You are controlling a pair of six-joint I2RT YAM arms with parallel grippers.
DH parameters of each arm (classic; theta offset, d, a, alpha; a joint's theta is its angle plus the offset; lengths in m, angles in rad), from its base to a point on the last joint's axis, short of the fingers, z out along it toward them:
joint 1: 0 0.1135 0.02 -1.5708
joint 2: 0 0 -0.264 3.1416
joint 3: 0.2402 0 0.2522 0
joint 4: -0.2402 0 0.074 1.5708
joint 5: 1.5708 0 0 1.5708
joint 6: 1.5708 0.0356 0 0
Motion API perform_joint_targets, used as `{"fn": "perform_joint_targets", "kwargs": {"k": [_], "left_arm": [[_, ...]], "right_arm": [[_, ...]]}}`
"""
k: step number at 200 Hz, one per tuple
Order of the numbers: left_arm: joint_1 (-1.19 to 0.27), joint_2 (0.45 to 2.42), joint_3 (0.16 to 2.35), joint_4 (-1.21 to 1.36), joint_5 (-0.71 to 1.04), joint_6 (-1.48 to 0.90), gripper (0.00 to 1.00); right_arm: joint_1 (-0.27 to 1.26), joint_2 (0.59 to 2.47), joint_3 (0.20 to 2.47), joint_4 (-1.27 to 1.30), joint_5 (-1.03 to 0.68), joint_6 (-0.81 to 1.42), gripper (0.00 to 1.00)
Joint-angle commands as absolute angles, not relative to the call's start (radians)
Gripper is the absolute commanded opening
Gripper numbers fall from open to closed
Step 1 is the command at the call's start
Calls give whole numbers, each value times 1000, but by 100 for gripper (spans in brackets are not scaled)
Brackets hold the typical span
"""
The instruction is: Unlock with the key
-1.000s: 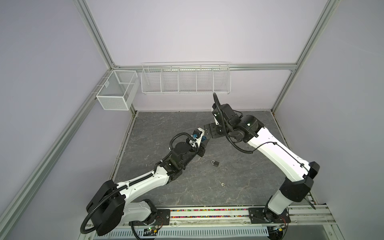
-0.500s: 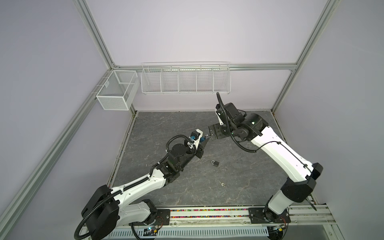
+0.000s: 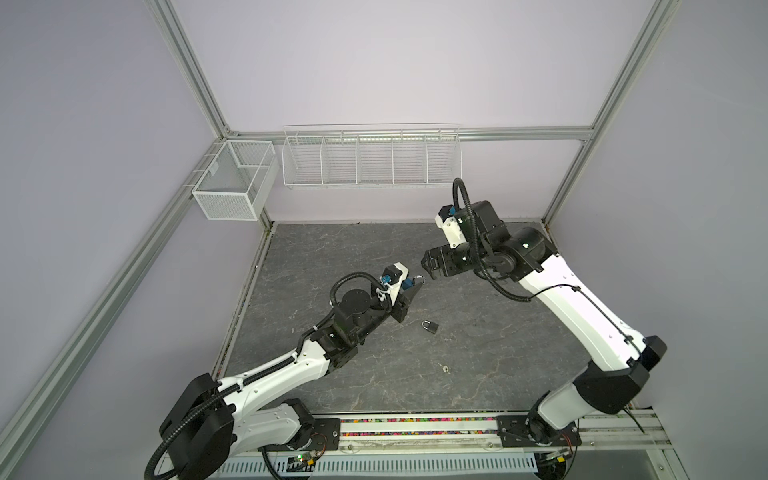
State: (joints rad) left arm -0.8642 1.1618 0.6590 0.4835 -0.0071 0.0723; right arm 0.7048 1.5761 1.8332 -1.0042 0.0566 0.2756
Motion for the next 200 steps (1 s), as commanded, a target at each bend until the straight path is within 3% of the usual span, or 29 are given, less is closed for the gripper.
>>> {"fn": "perform_joint_targets", "kwargs": {"k": [1,110,200], "left_arm": [[-866,1160,713,488,-44,55,0],[-866,1170,741,466,-73,1,0],[-867,1172,736,437,-71,-47,0]], "right_arm": [[704,1527,1777,-968,-16,250,96],[703,1462,1696,-918,-74,241,95],[681,1454,1666,-894,-20,254,95]]}}
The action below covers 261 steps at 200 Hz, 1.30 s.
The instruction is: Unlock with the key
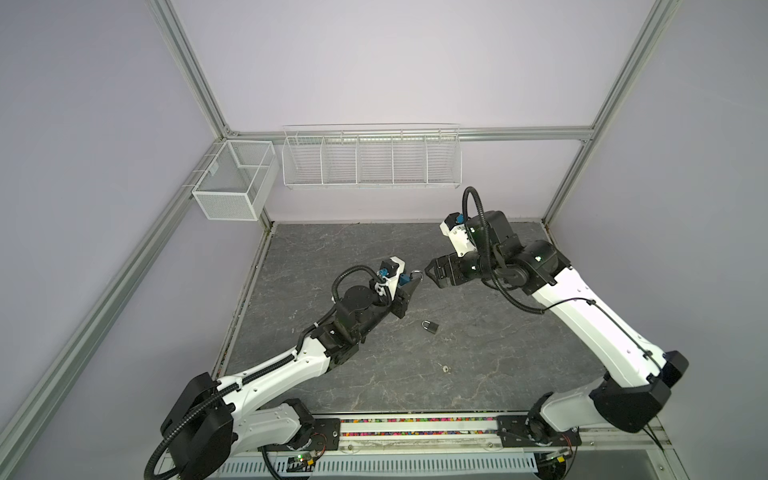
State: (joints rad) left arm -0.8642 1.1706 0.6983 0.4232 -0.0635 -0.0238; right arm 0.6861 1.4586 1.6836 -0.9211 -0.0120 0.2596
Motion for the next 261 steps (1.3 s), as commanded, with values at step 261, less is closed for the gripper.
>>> {"fn": "perform_joint_targets", "kwargs": {"k": [261], "left_arm": [[-691,1348,960,-388,-120,-452,0]], "right_arm": [[676,1407,1331,-615,-33,358,94]]}}
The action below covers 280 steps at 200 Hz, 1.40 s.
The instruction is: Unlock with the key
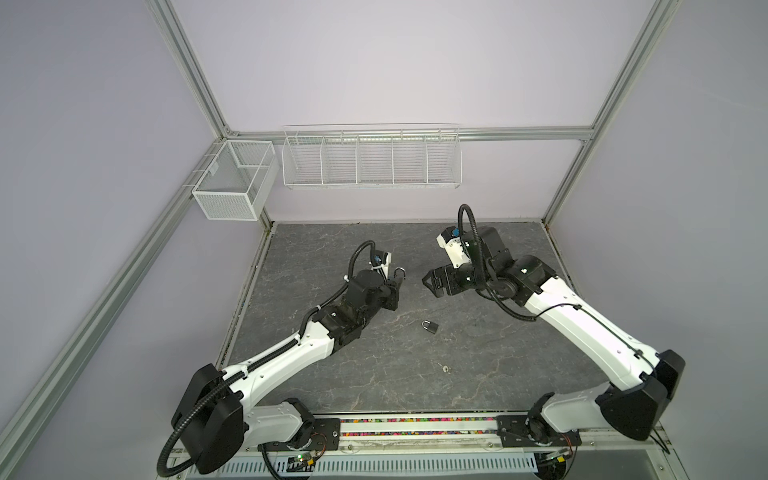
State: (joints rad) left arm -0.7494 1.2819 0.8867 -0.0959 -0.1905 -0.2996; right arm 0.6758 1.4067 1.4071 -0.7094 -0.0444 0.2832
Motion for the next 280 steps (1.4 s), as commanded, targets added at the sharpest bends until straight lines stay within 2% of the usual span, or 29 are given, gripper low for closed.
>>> {"fn": "perform_joint_targets", "kwargs": {"k": [1,28,66,126,185,199,230,280], "left_arm": [[-689,1351,962,-393,-118,-454,0],[-671,1449,1008,-498,-98,-467,0],[-580,1638,1092,-595,21,-509,0],[-562,1819,1158,-648,-13,-505,0],[-543,1883,1158,-655,-13,-503,0],[-540,1887,1161,-659,-8,-504,6],[-540,1869,1168,-667,-9,-503,28],[-540,1838,1181,-698,-22,-497,42]], "right_arm": [[676,1408,1328,-613,-34,361,94],[677,1438,1250,-525,-76,428,94],[678,1470,1166,-457,-71,501,94],[678,1494,1142,-449,-57,507,95],[678,1494,1124,-448,-52,503,94],[677,1489,1124,-449,-48,503,94],[678,1485,1132,-457,-45,503,94],[678,1479,1129,-465,-34,506,94]]}}
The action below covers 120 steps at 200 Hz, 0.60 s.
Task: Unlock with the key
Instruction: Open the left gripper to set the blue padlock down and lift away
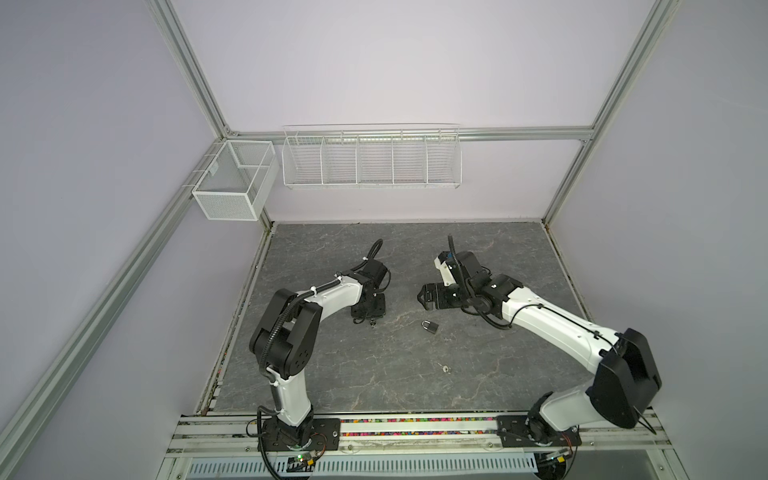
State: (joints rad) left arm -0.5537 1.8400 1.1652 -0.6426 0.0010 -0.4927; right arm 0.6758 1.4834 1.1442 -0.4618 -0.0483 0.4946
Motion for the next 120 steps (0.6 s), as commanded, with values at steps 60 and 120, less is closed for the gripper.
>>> {"fn": "perform_joint_targets", "kwargs": {"k": [60,120], "left_arm": [[-540,1790,1192,-727,-21,-505,52],[-551,1628,1185,-767,0,-532,58]], "right_arm": [[676,1449,1147,-520,-2,482,94],[675,1402,1171,-668,45,460,93]]}}
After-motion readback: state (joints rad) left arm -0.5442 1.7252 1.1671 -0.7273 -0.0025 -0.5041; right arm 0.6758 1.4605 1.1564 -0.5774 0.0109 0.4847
